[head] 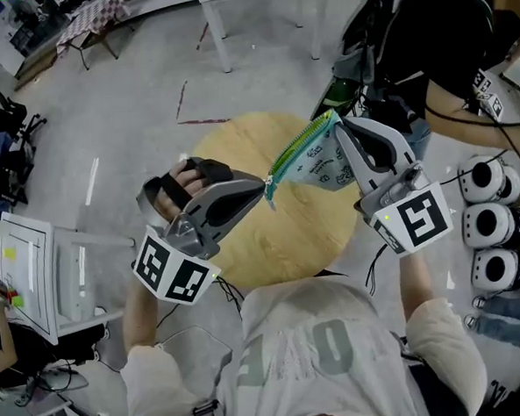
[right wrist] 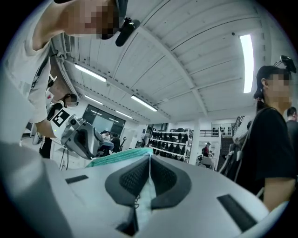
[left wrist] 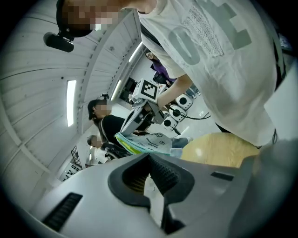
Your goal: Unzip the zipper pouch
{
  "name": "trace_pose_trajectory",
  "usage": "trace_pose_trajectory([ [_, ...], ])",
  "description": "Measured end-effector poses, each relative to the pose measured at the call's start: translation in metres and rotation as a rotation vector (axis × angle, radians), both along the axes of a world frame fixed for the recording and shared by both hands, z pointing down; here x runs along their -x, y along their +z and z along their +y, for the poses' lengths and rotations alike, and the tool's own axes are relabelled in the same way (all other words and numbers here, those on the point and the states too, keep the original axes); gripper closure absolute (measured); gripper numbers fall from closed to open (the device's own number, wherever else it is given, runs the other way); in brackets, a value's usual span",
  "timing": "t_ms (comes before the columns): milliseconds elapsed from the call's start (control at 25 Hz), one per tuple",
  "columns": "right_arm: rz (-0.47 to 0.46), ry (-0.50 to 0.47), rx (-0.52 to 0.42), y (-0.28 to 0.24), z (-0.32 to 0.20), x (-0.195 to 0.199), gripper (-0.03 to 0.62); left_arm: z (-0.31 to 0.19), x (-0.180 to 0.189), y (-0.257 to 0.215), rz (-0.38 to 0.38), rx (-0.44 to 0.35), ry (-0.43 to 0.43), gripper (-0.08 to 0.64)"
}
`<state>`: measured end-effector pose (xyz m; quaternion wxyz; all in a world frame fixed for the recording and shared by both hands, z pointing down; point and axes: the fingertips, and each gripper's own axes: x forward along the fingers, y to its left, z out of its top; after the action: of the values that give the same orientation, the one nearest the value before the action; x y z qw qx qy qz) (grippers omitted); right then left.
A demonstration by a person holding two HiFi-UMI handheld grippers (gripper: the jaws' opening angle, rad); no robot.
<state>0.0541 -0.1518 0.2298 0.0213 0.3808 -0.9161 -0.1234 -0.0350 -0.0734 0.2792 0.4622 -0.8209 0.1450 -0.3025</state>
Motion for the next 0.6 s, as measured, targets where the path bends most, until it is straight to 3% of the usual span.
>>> trace_pose_trajectory([
  [200, -0.002, 0.071, -0.014, -0.004, -0.009, -0.018, 0.560, 0.004, 0.012, 0.006, 0.013, 0.027, -0.023, 0.534],
  [600, 0.011, 0.077, 0.002, 0.006, -0.005, -0.013, 0.560, 0.006, 0.019, 0.013, 0.029, 0.040, -0.037, 0.534],
])
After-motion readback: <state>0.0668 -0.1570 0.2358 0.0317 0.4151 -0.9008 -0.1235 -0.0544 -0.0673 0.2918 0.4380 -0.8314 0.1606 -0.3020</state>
